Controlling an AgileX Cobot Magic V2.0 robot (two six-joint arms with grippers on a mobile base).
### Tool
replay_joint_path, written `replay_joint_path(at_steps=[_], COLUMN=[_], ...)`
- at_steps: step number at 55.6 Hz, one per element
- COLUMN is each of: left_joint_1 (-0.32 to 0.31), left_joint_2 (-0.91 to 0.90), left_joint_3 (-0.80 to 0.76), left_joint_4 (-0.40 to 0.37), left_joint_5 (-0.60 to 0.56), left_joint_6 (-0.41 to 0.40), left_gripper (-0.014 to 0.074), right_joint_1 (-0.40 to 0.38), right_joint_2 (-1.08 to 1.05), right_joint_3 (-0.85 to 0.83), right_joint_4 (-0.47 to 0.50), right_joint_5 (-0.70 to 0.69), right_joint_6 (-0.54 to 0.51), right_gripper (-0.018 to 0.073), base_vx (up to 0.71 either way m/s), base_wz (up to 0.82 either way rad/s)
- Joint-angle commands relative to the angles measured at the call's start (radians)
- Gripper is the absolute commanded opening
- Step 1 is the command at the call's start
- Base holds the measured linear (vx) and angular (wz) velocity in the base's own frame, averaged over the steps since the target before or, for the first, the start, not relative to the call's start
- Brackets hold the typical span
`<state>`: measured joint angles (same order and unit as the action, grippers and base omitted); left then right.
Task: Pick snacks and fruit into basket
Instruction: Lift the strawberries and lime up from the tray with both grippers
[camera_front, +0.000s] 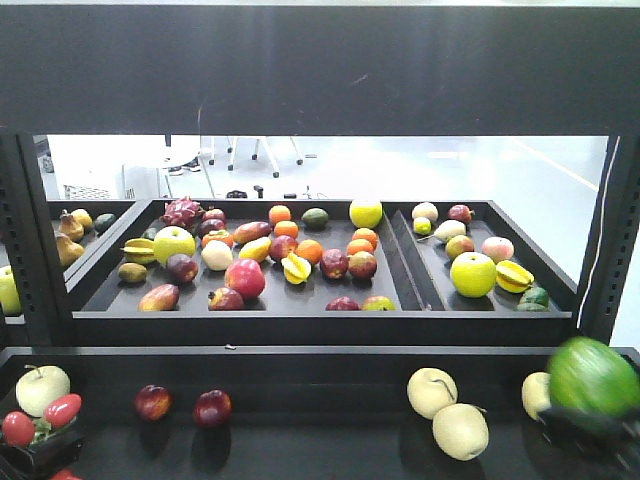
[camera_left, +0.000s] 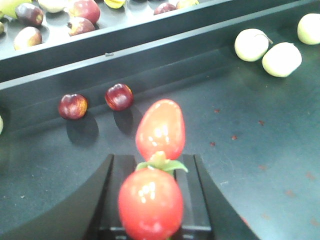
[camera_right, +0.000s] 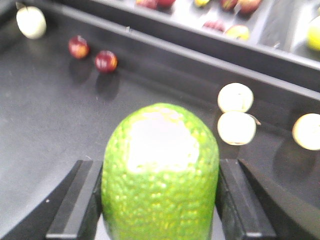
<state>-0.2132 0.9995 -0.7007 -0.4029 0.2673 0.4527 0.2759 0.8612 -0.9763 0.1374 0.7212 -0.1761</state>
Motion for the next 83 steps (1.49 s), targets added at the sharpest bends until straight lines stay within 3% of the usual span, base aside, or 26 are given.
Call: replay_joint_path(at_steps=[1, 13, 37, 83], left_joint_1=[0.004, 0.004, 0.004, 0.004], left_joint_2=[-0.035, -0.132, -0.299, -0.306], left_joint_3=[-0.026, -0.023, 0.098, 0.098], left_joint_4=[-0.016, -0.016, -0.016, -0.016], left_joint_5=[-0.098, -0.095, -0.118, -0.112], left_joint_6=[-0.01, -0.009, -0.009, -0.009], left_gripper=[-0.0006, -0.0006, -0.0006, -0.0006], right_joint_1=[-0.003, -0.003, -0.003, -0.003], right_joint_2=[-0.084, -0.196, -0.206, -0.206], right_joint_3=[0.05, 0.167, 0.175, 0.175], right_joint_4=[-0.006, 0.001, 0.001, 0.001], right_joint_5=[-0.143, -0.257, -0.227, -0.227], right_joint_6=[0.003, 0.005, 0.005, 0.005], right_gripper=[-0.0009, -0.0009, -0.0009, -0.0009], base_vx=[0.0, 0.0, 0.0, 0.0], base_wz=[0.0, 0.0, 0.0, 0.0])
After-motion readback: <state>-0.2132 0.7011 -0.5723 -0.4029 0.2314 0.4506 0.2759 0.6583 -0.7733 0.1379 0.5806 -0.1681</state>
